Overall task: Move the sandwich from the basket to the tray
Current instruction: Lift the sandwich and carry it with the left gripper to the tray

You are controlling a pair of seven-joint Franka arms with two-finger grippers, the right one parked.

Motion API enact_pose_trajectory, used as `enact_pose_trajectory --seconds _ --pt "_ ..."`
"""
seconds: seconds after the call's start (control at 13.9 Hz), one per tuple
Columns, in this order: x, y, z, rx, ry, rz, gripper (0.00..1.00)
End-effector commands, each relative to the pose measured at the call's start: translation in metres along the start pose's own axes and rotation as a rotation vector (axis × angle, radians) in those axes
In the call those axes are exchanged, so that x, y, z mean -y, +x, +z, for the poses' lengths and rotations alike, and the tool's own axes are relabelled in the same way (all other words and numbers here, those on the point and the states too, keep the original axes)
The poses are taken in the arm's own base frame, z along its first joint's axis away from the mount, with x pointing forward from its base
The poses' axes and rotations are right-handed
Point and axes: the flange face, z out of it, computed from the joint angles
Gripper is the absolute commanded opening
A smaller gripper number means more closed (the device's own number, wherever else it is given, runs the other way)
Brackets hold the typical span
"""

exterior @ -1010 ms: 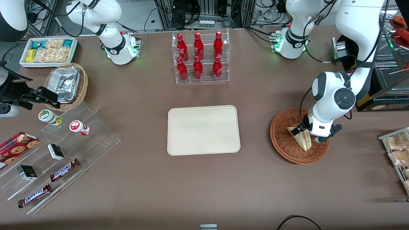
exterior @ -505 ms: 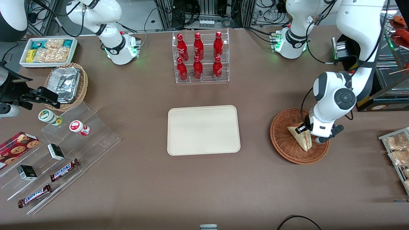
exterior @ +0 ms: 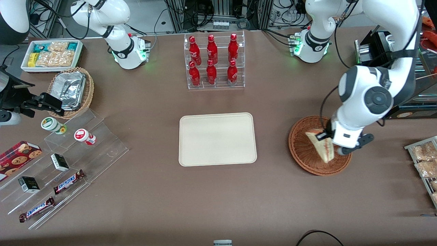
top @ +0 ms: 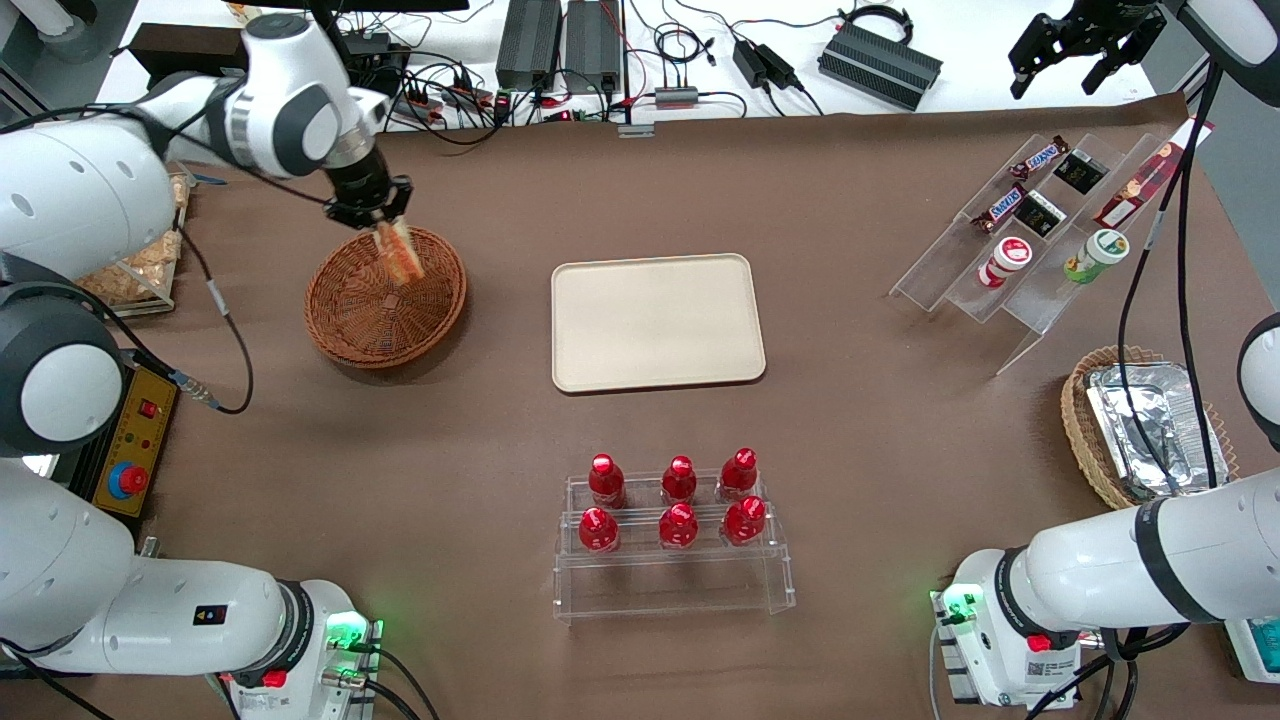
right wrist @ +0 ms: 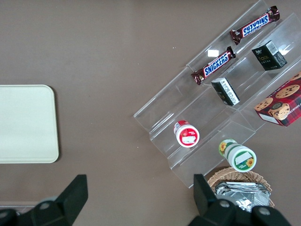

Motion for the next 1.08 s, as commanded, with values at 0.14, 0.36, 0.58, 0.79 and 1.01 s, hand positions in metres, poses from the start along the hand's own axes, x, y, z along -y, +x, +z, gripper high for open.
enact_pose_trajectory --seconds 0.14,0.36,0.58,0.79,1.01 --pt "-0.1 -0.038 0.023 0.027 0.005 0.157 0.0" --pt "-0.182 -0.076 0.04 0.032 -0.011 0.256 0.0" --pt "-0.244 -0.115 0.068 0.049 0.007 0.229 0.0" --pt "-0.293 -0.149 0.084 0.045 -0.012 0.233 0.0" --pt "-0.319 -0.171 0.096 0.042 -0.019 0.227 0.0"
